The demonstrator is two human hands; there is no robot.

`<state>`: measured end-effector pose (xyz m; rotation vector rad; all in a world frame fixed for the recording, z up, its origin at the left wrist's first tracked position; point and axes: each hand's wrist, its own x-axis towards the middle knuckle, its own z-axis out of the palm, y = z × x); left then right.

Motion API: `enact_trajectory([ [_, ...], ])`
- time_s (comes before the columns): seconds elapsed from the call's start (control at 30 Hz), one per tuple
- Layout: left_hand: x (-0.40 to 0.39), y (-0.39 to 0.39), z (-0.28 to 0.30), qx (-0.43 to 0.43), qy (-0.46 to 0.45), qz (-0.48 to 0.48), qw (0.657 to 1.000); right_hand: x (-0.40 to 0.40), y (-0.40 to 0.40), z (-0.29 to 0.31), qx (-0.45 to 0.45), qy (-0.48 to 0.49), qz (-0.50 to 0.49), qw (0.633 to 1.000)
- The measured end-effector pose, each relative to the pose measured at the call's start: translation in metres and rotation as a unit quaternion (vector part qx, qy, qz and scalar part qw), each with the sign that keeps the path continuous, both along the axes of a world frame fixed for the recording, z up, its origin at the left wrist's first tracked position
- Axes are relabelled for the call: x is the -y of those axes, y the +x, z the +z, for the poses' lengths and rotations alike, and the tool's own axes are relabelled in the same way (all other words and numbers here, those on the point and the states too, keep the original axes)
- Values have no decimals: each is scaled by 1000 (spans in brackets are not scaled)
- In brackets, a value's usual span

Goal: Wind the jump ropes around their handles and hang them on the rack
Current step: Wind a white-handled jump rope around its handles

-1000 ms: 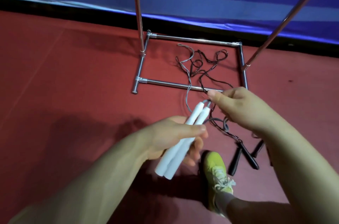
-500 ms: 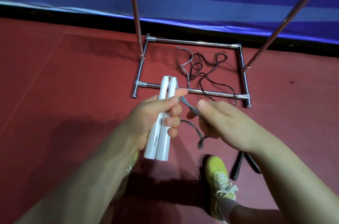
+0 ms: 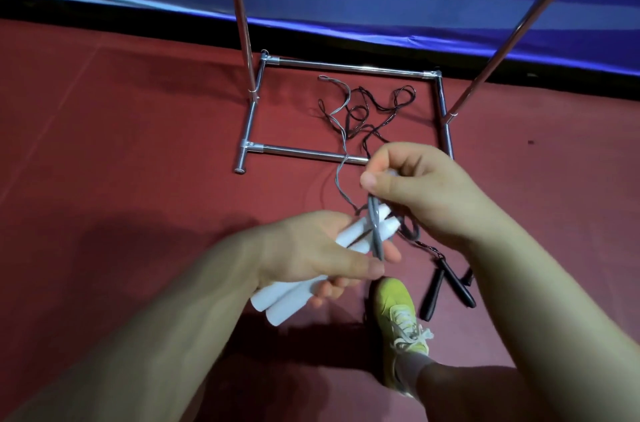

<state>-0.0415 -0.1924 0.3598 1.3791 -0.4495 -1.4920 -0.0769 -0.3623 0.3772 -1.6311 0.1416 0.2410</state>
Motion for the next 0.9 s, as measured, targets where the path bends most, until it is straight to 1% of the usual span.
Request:
enact_trajectory([
  [0.07, -5, 2, 1, -75, -81, -12, 994, -6, 3, -5, -74, 124, 9, 990],
  [0.1, -7, 4, 1, -106, -115, -21, 988, -12, 5, -8, -106, 168, 6, 980],
  [0.17, -9, 7, -1, -152, -160, -9, 975, -21, 9, -14, -138, 208, -8, 968],
  [0.2, -10, 9, -2, -175, -174, 16, 969, -23, 11, -17, -131, 211, 0, 969],
  [0.27, -14, 14, -4, -202, -193, 71, 958, -20, 15, -17, -84, 219, 41, 971],
  [0.37, -18, 19, -5, -221, -213, 105, 946, -6, 14, -13, -22, 245, 91, 965],
  [0.4, -18, 19, -4, -224, -212, 111, 945, -4, 11, -9, 7, 228, 95, 969],
  [0.47, -18, 20, -3, -229, -199, 124, 945, -6, 8, -8, 39, 134, 65, 988],
  [0.53, -18, 20, -3, -238, -191, 139, 942, -10, 6, -7, 59, 26, -4, 998],
  [0.57, -18, 20, -3, -239, -191, 143, 941, -13, 6, -6, 74, -29, -37, 996],
  [0.63, -18, 20, -2, -228, -192, 149, 943, -20, 4, -6, 103, -125, -86, 983],
  [0.7, -17, 19, -1, -210, -182, 164, 946, -26, 1, -10, 115, -199, -116, 966],
  [0.83, -11, 18, 2, -160, -118, 231, 952, -34, 0, -15, 108, -301, -145, 936],
  [0.9, -8, 16, 4, -114, -87, 245, 959, -37, 0, -15, 99, -329, -149, 927],
])
